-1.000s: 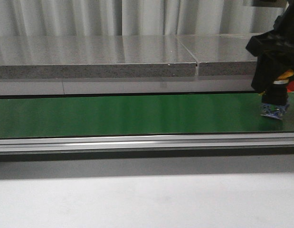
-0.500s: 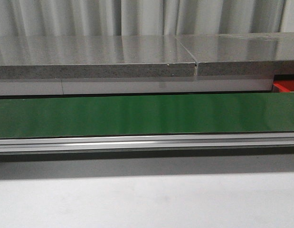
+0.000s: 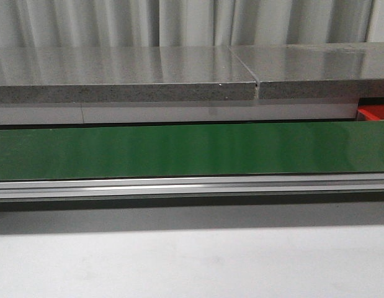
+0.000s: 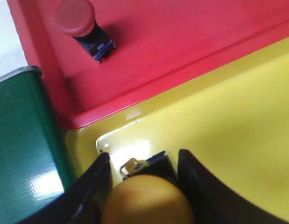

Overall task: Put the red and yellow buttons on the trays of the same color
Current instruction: 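Place the yellow button into the yellow tray with the right gripper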

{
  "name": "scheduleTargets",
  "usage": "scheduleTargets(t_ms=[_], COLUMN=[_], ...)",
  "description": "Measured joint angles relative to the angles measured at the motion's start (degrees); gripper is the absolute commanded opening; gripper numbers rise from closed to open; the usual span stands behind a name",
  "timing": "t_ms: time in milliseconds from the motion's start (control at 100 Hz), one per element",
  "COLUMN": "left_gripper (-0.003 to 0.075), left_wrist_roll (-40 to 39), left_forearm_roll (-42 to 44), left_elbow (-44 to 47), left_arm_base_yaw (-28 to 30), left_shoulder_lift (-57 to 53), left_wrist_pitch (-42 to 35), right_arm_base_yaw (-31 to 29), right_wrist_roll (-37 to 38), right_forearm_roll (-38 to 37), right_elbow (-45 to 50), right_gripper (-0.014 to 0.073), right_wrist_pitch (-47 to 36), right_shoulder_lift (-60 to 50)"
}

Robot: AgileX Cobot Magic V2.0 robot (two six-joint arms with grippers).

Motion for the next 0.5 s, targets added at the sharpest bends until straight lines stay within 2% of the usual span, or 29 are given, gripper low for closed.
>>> scheduleTargets(t_ms=[500], left_gripper=[-0.0019], left_wrist_roll=[0.0], left_forearm_roll=[0.0], left_elbow=[0.0], left_arm_base_yaw=[0.0], left_shoulder_lift=[0.0], left_wrist_pitch=[0.0], right_arm_base_yaw=[0.33], right_wrist_roll=[-0.1], right_forearm_roll=[0.85], right_elbow=[0.1], right_gripper=[0.0108], right_wrist_pitch=[-2.02], right_shoulder_lift=[10.68])
